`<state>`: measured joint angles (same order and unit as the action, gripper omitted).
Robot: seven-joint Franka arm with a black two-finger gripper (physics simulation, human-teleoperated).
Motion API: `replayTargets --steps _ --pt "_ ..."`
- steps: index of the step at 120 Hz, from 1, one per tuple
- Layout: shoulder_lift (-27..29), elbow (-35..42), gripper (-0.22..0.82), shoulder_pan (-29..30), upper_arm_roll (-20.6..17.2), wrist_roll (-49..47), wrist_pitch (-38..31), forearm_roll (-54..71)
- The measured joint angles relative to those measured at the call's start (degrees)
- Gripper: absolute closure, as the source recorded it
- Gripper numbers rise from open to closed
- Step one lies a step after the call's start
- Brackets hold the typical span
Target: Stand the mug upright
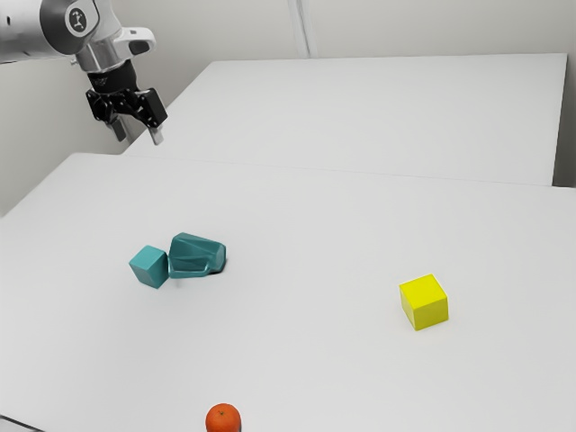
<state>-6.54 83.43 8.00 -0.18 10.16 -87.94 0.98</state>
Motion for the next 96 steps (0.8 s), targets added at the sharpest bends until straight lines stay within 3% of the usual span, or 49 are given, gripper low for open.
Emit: replayTargets --steps 64,85,96 --pt "-0.35 0.16 0.00 1.66 0.70 0.48 0.54 -4.73" --pt "-2.78 1.17 0.00 3.69 7.50 5.16 0.81 -16.81" --pt "-6.49 1.05 0.00 6.87 8.98 9.02 0.88 -23.32"
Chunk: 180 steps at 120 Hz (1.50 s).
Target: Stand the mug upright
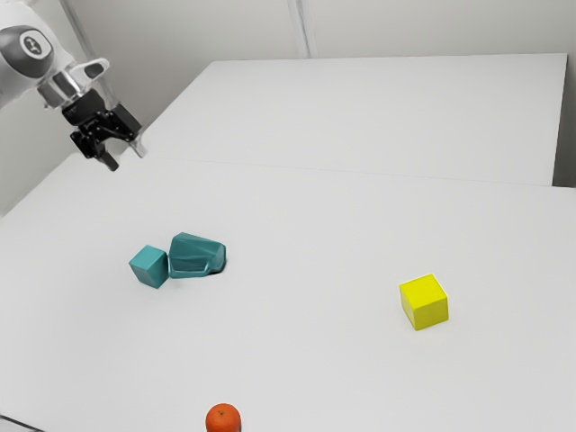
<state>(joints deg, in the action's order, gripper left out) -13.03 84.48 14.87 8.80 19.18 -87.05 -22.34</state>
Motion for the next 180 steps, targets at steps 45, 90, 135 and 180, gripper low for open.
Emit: replayTargets --steps 45,90,135,180 --pt "-13.66 -0.53 0.00 5.32 0.24 15.79 -0.12 -12.76" --pt "-19.63 2.02 0.00 6.12 0.25 26.75 -1.23 -16.66" --pt "-19.73 6.46 0.00 5.32 -0.28 31.00 -3.02 -19.49" --pt "-19.61 7.52 0.29 4.64 -1.24 32.14 -3.21 -21.42"
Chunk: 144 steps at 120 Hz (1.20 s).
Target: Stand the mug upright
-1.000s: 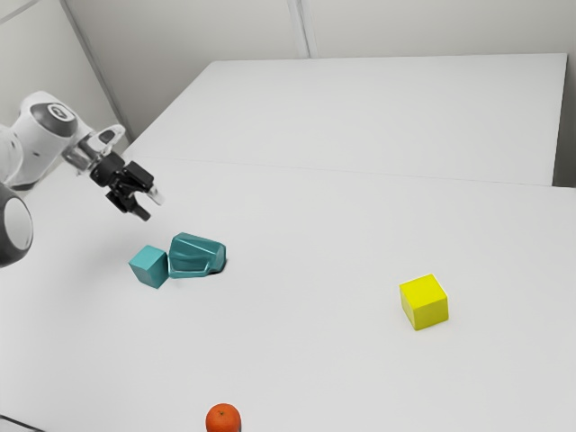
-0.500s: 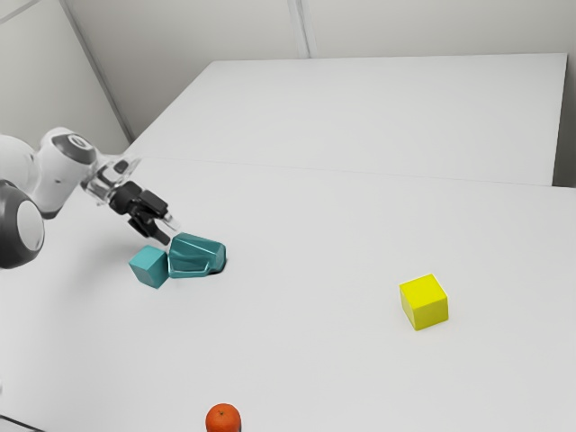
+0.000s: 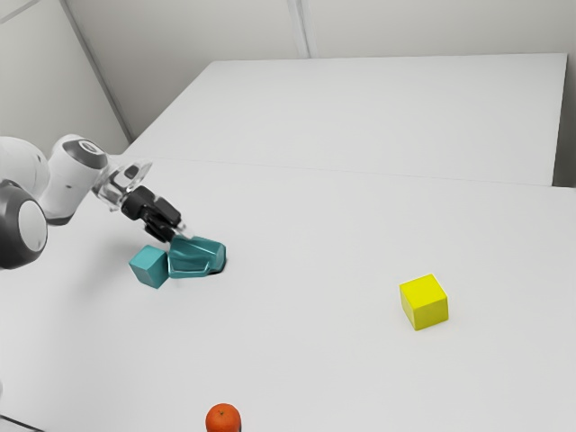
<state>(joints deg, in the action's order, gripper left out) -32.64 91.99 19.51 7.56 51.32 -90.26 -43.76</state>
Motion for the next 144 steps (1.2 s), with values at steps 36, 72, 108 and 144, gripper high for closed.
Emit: replayTargets --steps 36,72,108,144 --pt "0.71 0.19 0.70 -0.06 -0.91 0.41 0.70 -2.31" --pt "5.92 3.66 0.76 -0.27 -1.09 0.01 2.76 -3.42" --pt "17.29 5.76 0.78 -6.37 -1.13 -6.27 1.40 9.27" --pt "23.88 7.59 0.78 -9.44 -9.34 -17.92 -7.54 32.23"
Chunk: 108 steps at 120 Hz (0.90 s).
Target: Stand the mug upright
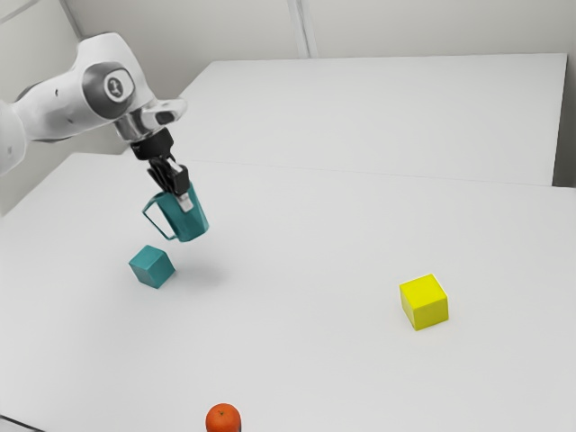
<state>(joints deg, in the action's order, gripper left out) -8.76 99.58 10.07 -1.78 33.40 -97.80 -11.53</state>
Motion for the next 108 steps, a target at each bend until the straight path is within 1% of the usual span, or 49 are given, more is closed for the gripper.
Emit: replayTargets --steps 13,25,34,59,80,108 --pt "1.10 3.03 0.78 -0.36 -2.47 -4.54 -4.73 6.46" --pt "1.19 6.04 0.78 -0.34 -3.61 -8.38 -9.72 9.49" --pt "1.14 8.46 0.78 -0.39 -3.97 -10.96 -13.69 10.62" --pt "0.62 11.73 0.78 -0.43 -4.21 -16.88 -22.68 11.87" --pt "-0.74 13.57 0.78 -0.92 -4.21 -20.60 -26.42 12.42" --pt "-3.10 13.82 0.78 -1.30 -4.20 -24.19 -28.23 12.70"
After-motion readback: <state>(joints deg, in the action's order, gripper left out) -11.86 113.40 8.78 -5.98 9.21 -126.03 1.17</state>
